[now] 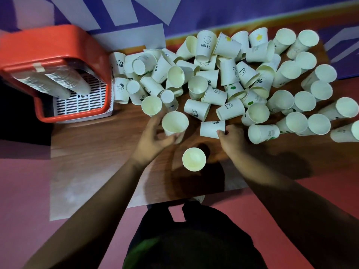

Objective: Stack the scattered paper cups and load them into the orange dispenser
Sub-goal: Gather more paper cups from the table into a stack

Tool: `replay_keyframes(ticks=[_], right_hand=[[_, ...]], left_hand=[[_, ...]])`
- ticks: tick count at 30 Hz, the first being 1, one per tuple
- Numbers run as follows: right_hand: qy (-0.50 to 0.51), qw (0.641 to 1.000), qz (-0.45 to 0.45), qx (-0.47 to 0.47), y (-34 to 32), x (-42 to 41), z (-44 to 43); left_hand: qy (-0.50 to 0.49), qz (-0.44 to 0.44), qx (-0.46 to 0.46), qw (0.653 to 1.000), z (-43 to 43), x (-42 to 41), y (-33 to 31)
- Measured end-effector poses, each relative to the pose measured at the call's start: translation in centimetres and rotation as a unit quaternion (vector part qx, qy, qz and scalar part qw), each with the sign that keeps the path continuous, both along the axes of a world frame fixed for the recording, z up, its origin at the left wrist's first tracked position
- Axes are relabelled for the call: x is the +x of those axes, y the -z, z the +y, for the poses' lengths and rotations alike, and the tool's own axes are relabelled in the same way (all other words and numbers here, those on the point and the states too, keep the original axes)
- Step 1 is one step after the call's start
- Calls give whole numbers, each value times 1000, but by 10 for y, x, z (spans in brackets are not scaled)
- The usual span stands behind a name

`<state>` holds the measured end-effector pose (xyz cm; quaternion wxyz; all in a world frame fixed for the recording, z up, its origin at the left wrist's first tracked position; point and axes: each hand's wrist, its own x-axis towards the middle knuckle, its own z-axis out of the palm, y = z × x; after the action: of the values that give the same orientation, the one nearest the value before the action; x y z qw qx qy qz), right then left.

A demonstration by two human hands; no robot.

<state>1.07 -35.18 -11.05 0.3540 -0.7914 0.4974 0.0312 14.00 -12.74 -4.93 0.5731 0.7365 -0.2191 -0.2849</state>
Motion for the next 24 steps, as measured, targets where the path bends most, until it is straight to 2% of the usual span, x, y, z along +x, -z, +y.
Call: replay_keyframes(ticks=[4,7,12,14,16,18,21,24], right_hand=[[-24,1000,-11,6,-2,-1,-2],[-36,997,-62,-1,-11,-4,-3],[-58,991,-118,1,-27,-14,-5],[-48,988,-141,-28,-34,-17,-6],[-46,981,-177,-72,-43,-20,-5],[-52,974,-207,-78,-53,-23,-4],[-84,972,-216,-39,-65,-24,-2],[-158,965,-210,14,-82,-25,7]], left_hand=[[21,78,-19,997,15,-29,-17],[30,87,-1,996,17,-48,-19],[111,-7,68,991,13,-66,3],[142,-57,103,983,9,-71,14],[154,-101,136,974,7,-76,27],[143,-136,165,966,6,-79,40],[120,-134,194,964,4,-80,52],[92,-115,194,970,-4,-77,55]])
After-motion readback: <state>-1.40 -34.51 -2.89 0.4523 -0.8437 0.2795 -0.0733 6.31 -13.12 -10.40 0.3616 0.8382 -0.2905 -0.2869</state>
